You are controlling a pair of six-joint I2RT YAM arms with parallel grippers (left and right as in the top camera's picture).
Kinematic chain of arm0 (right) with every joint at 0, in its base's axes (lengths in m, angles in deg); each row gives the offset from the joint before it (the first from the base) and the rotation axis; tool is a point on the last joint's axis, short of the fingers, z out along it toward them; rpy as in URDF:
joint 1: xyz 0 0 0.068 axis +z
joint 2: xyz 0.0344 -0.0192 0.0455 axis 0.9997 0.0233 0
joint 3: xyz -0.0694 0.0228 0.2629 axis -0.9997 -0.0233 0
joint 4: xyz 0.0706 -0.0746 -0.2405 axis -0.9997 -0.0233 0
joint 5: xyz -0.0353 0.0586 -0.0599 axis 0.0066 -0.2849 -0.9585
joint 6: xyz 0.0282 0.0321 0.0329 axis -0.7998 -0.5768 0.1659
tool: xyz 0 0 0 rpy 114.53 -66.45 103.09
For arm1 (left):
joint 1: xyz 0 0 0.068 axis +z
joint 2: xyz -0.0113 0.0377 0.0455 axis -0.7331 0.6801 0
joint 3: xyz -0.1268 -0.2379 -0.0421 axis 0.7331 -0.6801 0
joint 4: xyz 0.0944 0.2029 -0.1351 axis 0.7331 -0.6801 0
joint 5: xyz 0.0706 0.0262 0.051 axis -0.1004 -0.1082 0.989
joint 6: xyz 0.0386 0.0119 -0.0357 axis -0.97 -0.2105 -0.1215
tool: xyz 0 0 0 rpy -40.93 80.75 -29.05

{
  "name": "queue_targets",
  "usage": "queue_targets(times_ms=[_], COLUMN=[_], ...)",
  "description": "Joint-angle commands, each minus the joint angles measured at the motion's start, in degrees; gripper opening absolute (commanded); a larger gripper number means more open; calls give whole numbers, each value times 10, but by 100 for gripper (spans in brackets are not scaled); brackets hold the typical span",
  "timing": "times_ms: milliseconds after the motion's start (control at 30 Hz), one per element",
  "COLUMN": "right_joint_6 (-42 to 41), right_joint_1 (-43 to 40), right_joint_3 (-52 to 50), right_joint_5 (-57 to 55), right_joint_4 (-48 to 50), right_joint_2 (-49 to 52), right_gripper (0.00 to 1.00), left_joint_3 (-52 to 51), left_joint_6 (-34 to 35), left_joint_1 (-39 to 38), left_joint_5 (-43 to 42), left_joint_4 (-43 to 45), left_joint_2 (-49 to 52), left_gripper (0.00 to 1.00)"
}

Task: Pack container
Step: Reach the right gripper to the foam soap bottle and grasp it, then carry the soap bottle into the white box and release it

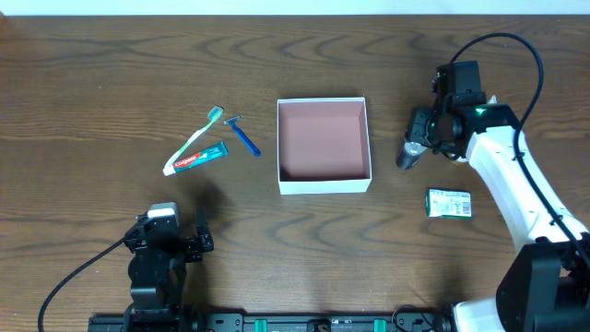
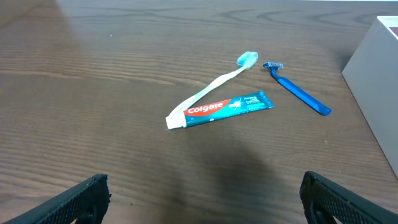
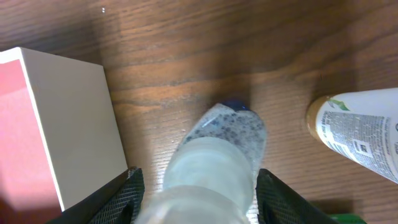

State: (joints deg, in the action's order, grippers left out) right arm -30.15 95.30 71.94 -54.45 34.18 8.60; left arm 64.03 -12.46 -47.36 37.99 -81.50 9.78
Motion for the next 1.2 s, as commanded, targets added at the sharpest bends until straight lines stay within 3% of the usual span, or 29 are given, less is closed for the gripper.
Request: queue_targets(times_ms=[0, 267, 600, 800, 1167], right_joint_6=[-2, -1, -2, 10, 70], right_joint_1=[6, 6, 6, 10, 93], right_joint_3=[12, 11, 11, 17, 128], right_joint_5=[-10, -22, -25, -25, -61], right_joint_4=[4, 5, 5, 4, -71], right_joint_2=[13, 17, 16, -4, -59], right_gripper=[59, 56, 35, 34, 20], left_joint_3=[-10, -10, -10, -10, -10], left_joint_6=[1, 1, 1, 1, 1], left_joint_1=[2, 2, 2, 2, 2], left_joint_5=[2, 2, 2, 2, 2], left_joint_4=[0, 0, 0, 0, 0], left_joint_2=[-3, -3, -3, -3, -3], left_gripper=[98, 98, 98, 98, 98])
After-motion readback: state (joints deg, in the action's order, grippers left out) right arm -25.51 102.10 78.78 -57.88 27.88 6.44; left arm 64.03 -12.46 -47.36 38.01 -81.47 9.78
